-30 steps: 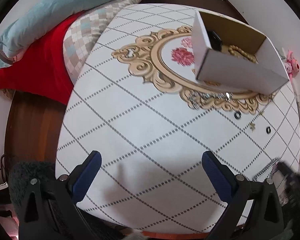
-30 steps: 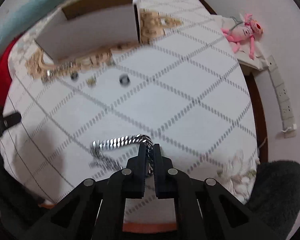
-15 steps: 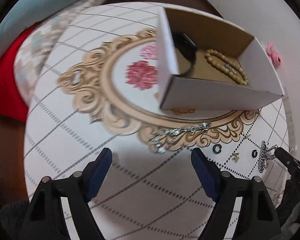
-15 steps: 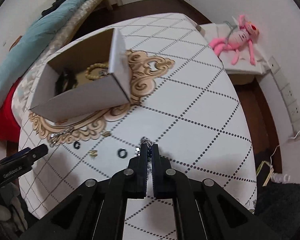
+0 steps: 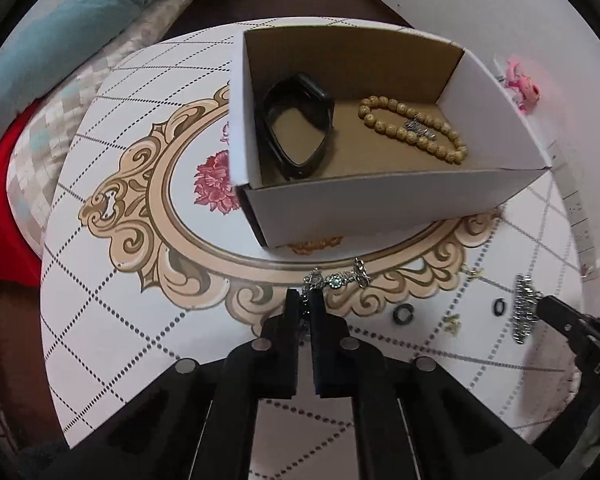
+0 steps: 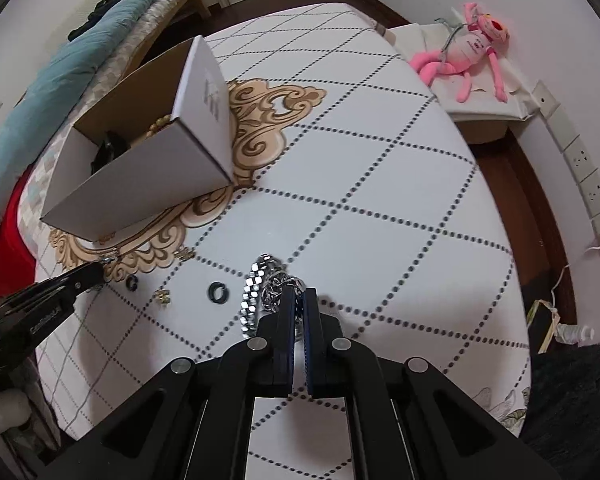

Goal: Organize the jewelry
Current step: 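Carry both silver chains into the box and open both tools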

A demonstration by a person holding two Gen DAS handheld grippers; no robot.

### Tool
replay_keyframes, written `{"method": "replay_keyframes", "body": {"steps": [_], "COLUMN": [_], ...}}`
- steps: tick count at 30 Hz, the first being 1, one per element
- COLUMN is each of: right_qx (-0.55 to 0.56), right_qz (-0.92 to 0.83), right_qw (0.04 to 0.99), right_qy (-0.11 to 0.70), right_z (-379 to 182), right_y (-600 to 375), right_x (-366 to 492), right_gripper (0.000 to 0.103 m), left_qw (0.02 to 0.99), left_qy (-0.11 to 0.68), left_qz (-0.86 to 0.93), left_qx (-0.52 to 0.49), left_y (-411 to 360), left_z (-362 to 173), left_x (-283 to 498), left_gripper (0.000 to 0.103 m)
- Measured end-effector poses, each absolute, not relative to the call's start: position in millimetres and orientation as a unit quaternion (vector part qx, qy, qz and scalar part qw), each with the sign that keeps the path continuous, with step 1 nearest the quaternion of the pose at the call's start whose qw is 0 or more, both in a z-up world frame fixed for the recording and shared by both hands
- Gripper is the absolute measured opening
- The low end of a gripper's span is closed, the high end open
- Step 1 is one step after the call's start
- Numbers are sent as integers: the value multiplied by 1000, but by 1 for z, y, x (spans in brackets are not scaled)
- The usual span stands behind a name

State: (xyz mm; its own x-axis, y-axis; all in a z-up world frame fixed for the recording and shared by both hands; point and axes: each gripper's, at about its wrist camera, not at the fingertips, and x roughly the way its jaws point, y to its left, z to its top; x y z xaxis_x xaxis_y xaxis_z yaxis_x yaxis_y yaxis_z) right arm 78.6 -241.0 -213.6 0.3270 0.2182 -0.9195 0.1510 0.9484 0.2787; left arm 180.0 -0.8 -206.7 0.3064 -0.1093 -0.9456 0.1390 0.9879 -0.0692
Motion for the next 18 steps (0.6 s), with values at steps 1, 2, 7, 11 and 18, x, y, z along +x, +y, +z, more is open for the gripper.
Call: {"method": "replay_keyframes", "body": {"steps": [1, 2, 7, 11, 18], "right_qx": [160, 164, 185, 201, 216], "right_qz": [24, 28, 52, 73, 117], "right_qw": [800, 802, 811, 814, 825], "right_qy": [578, 574, 553, 540, 509], "right_z": [-211, -207, -183, -162, -117], "right_y": [-240, -240, -240, -241, -241], "right_x": [78, 77, 77, 78, 86], "right_gripper": [4, 4, 4, 4, 4], "left_qw": [810, 813, 822, 832, 847], "left_qy": [581, 577, 562, 547, 514], "left_qz": [-78, -78, -84, -93, -120], "left_qx": [7, 4, -17, -30, -57], "left_y": [2, 4, 15, 20, 19], "left_z": [-202, -198, -171, -144, -89], "left_x": [177, 174, 158, 148, 142], "left_gripper": [2, 2, 2, 2, 2]}}
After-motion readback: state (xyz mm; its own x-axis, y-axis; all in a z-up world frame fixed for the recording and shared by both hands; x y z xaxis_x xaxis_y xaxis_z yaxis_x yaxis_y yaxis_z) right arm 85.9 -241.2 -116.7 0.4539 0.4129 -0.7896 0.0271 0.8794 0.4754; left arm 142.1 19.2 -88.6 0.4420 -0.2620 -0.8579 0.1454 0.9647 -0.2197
